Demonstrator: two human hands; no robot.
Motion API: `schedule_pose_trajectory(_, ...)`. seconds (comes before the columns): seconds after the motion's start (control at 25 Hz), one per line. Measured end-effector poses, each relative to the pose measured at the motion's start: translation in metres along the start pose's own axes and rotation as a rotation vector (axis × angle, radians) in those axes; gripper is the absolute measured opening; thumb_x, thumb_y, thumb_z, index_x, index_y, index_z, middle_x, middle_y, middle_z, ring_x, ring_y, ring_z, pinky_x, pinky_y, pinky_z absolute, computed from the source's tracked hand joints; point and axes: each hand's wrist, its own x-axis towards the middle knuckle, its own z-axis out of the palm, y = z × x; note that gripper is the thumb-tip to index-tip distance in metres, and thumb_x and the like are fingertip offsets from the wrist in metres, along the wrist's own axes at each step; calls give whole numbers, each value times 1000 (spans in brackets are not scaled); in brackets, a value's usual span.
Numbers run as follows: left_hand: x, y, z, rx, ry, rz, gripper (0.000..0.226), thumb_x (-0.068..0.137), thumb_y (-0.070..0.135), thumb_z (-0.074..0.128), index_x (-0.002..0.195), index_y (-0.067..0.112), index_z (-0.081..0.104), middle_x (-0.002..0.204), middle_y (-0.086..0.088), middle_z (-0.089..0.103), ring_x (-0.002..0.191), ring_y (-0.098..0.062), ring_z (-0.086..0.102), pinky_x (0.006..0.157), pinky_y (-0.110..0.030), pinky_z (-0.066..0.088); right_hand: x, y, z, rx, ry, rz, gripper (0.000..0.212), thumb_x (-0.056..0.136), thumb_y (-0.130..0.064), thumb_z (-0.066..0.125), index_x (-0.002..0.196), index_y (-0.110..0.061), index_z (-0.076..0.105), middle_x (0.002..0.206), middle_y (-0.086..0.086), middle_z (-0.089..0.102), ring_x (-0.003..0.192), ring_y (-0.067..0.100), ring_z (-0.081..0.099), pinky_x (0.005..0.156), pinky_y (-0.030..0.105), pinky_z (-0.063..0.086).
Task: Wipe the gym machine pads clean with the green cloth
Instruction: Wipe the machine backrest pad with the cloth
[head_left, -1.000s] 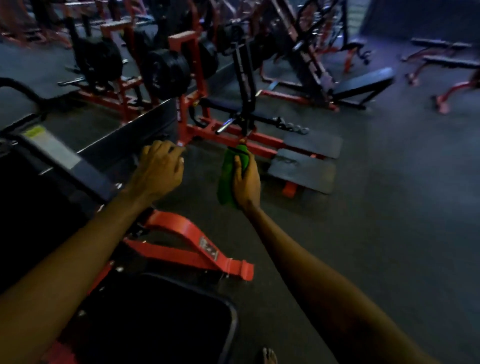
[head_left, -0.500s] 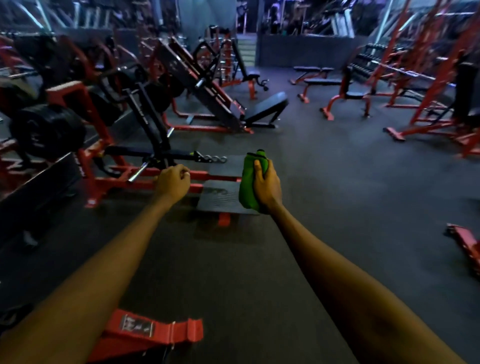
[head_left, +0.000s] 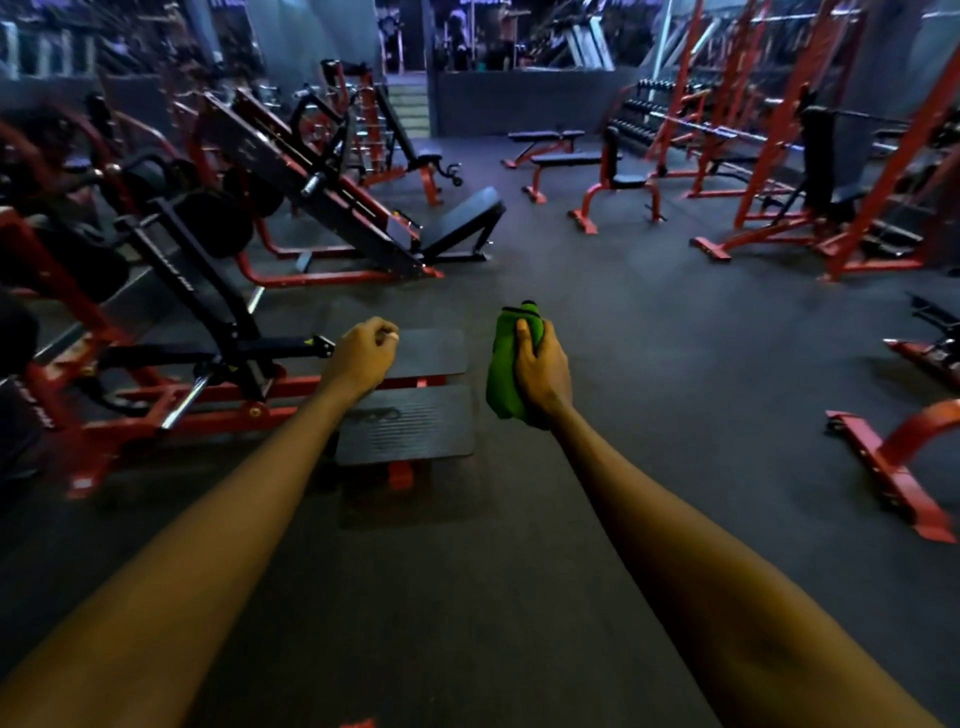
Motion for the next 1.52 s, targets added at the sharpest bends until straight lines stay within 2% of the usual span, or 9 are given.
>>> schedule_pose_trajectory(0.24,93,-14,38,-42,-66,59,24,99,11,55,118,3,66,115,-17,69,107,-32,63,80,-24,40,79,18,9,-36,12,41,42,105,-48,42,138,-24,50,130,15,63,113,35,61,88,38,48)
schedule_pose_trajectory(0.52,213,-39,81,-96,-78,27,22,96,9,55,112,6,69,102,-17,70,95,-34,65,82,-33,48,175,36,37,-17,23,83,42,105,-46,43,139,-22,51,131,14,62,114,31,60,83,33,43)
schedule_pose_trajectory(0.64,257,-41,114,-119,-119,-2,20,94,4,55,109,2,69,103,-20,71,98,-34,65,87,-37,51,221,54,47,4,58,127,40,106,-43,43,135,-18,54,129,14,63,113,31,61,81,30,39)
schedule_pose_trajectory(0.72,289,-40,138,-120,-134,7,17,94,6,56,104,8,69,102,-18,71,97,-33,66,90,-41,53,253,69,49,11,80,155,40,106,-43,43,133,-17,55,128,15,63,113,33,61,81,31,39)
schedule_pose_trajectory(0.88,365,-22,190,-131,-133,10,19,93,3,54,106,2,69,96,-18,70,88,-30,64,84,-36,50,338,100,49,-8,73,130,41,106,-43,43,136,-18,54,129,13,63,110,27,61,82,29,39)
schedule_pose_trajectory(0.96,408,-8,224,-116,-141,13,21,93,3,54,108,2,69,99,-19,71,93,-34,65,80,-30,46,389,119,48,-25,58,120,41,106,-44,43,136,-19,54,129,12,64,112,30,61,83,30,41)
schedule_pose_trajectory(1.12,492,16,274,-66,-128,23,21,93,9,56,109,10,71,104,-14,73,99,-31,66,82,-30,46,491,151,41,-54,25,110,41,105,-46,44,136,-21,54,128,12,65,115,31,61,85,31,41)
schedule_pose_trajectory(1.24,554,23,306,-48,-115,12,23,95,11,55,112,10,70,105,-12,72,99,-29,65,76,-26,41,570,174,38,-75,21,126,41,105,-46,44,136,-21,53,127,12,65,114,31,61,84,30,41)
schedule_pose_trajectory(1.52,695,0,385,-3,-135,-4,25,95,6,54,113,5,70,110,-16,71,105,-32,65,84,-29,44,727,232,71,-115,1,133,42,105,-48,43,135,-21,54,128,12,65,114,32,61,84,32,43)
